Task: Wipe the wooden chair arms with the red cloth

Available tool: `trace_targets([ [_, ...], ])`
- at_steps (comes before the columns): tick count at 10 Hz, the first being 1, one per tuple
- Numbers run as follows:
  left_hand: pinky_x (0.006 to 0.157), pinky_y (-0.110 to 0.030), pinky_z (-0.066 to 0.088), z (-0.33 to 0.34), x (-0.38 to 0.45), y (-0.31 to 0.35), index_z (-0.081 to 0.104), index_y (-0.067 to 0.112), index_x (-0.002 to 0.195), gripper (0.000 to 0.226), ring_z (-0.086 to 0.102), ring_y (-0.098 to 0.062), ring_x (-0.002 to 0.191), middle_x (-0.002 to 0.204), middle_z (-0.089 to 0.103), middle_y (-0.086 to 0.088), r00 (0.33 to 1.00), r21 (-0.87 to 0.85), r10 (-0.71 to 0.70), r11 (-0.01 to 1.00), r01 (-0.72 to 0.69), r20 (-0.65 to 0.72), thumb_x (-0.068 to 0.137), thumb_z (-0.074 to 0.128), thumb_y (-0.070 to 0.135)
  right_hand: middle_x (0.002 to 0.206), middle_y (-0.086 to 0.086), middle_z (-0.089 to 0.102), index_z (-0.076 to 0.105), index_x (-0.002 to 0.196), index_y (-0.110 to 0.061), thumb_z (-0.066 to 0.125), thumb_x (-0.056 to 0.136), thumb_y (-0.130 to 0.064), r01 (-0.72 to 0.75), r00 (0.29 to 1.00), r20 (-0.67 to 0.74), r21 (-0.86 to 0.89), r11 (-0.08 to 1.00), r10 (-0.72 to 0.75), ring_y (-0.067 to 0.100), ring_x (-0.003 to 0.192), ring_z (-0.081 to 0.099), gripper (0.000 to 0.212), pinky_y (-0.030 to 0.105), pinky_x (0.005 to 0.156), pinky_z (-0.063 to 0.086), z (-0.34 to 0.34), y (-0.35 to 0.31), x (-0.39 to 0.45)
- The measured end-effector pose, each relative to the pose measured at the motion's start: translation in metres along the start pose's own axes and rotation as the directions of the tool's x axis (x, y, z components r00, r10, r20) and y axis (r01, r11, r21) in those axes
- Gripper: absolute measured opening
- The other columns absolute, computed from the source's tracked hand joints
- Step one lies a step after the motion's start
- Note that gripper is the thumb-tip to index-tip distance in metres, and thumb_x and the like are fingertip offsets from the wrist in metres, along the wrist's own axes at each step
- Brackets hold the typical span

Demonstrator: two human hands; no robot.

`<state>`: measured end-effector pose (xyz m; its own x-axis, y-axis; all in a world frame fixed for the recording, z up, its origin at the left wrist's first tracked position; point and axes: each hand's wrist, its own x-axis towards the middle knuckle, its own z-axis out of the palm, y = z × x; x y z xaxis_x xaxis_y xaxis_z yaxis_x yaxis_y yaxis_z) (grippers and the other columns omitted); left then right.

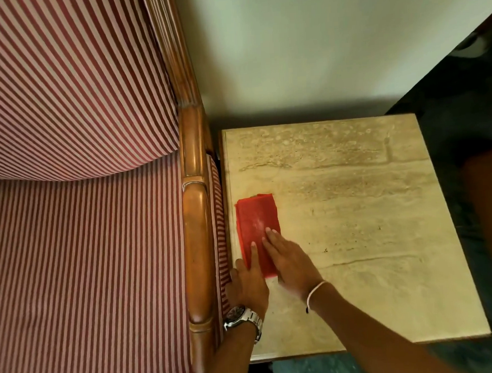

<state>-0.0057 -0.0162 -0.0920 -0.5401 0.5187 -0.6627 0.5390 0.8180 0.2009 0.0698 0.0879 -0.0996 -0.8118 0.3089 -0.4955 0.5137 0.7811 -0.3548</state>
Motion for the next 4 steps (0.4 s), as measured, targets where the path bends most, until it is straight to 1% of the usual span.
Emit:
trace_targets([
  [1, 0.096, -0.044, 0.054, -0.006, 0.001, 0.005, -0.012, 0.036, 0.159, 0.079, 0.058, -0.029, 0.117, 0.14, 0.042, -0.016, 0.998, 0.02, -0.003, 1.0, 0.002, 0.058, 0.103, 0.044, 0.03, 0.175, 0.01, -0.005, 0.005, 0.165, -0.011, 0.057, 0.099, -0.016, -0.106, 0.991, 0.091, 0.027, 0.994, 0.103, 0.026, 0.163, 0.002, 0.084, 0.037, 0.131, 0.022, -0.002, -0.009, 0.005],
  [2, 0.105, -0.046, 0.049, -0.032, -0.001, 0.014, -0.003, 0.033, 0.161, 0.074, 0.053, -0.034, 0.128, 0.146, 0.038, -0.018, 0.987, -0.005, -0.034, 0.999, 0.035, 0.158, 0.104, 0.044, 0.034, 0.169, 0.015, 0.028, 0.031, 0.159, -0.009, 0.06, 0.096, -0.015, -0.187, 0.965, 0.205, 0.104, 0.977, 0.163, 0.034, 0.155, 0.034, 0.069, 0.043, 0.124, 0.037, -0.037, -0.016, 0.022],
  [3, 0.11, -0.048, 0.044, -0.082, -0.002, 0.03, 0.014, 0.024, 0.161, 0.067, 0.049, -0.041, 0.134, 0.152, 0.033, -0.021, 0.986, -0.07, 0.033, 0.997, -0.022, 0.161, 0.103, 0.047, 0.034, 0.166, 0.016, 0.033, 0.039, 0.154, -0.011, 0.057, 0.095, -0.012, -0.171, 0.961, 0.236, 0.105, 0.98, 0.142, 0.036, 0.151, 0.04, 0.062, 0.046, 0.121, 0.039, -0.088, -0.016, 0.033],
  [4, 0.102, -0.05, 0.05, -0.141, -0.006, 0.036, 0.023, 0.019, 0.157, 0.058, 0.054, -0.042, 0.126, 0.145, 0.039, -0.021, 0.98, 0.002, 0.193, 0.981, -0.194, -0.048, 0.104, 0.039, 0.038, 0.168, 0.014, 0.031, 0.032, 0.159, -0.015, 0.056, 0.098, -0.018, -0.118, 0.981, 0.165, 0.073, 0.99, 0.105, 0.033, 0.154, 0.035, 0.065, 0.045, 0.123, 0.035, -0.14, -0.026, 0.033],
])
